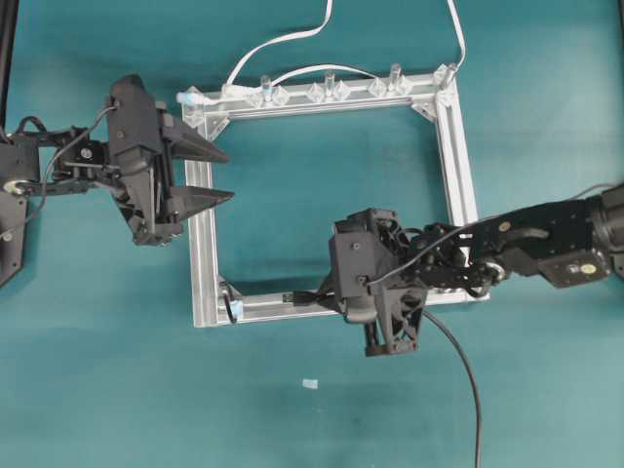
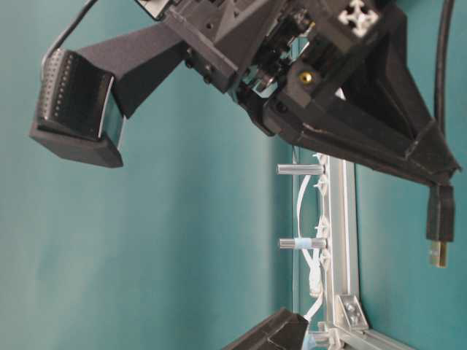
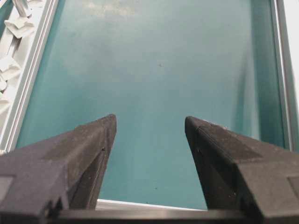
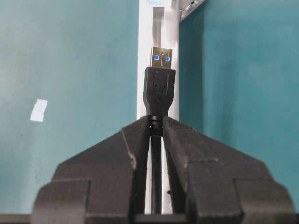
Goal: Insert the wire through the string loop located on the left side.
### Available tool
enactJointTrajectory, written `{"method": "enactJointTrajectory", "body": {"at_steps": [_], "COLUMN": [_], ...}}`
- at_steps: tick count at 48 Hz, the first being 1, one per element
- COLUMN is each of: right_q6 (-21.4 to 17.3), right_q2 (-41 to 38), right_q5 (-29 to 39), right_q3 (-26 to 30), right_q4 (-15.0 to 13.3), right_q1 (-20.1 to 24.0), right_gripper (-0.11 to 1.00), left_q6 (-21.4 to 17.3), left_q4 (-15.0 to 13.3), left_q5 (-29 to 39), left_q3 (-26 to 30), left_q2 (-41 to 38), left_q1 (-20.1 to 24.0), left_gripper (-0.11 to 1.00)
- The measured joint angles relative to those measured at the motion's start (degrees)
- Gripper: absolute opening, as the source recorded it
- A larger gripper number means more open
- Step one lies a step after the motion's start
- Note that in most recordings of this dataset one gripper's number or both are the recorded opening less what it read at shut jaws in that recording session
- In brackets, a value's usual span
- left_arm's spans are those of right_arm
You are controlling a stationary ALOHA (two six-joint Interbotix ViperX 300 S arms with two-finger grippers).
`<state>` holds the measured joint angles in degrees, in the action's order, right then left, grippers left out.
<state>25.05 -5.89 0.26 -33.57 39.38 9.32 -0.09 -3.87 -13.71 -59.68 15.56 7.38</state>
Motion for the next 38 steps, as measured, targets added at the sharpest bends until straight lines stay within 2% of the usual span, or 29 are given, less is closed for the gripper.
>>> {"method": "enactJointTrajectory", "body": {"at_steps": [15,38], "right_q6": [0.0,0.0], "right_q2": [-0.62,-5.98], "right_q5": [0.0,0.0], "right_q3": [0.35,6.33], "right_q4": [-0.09,-0.53], "right_q1": [0.0,0.0], "right_gripper": [0.15,0.15], "left_q6": [0.0,0.0], "left_q4": [0.0,0.0], "left_q5": [1.32,12.22], "left_q3": [-0.88,-8.44], "left_q2": [2.64,21.88], "left_q1": [0.0,-2.02], "left_gripper": [0.66,0.66]}}
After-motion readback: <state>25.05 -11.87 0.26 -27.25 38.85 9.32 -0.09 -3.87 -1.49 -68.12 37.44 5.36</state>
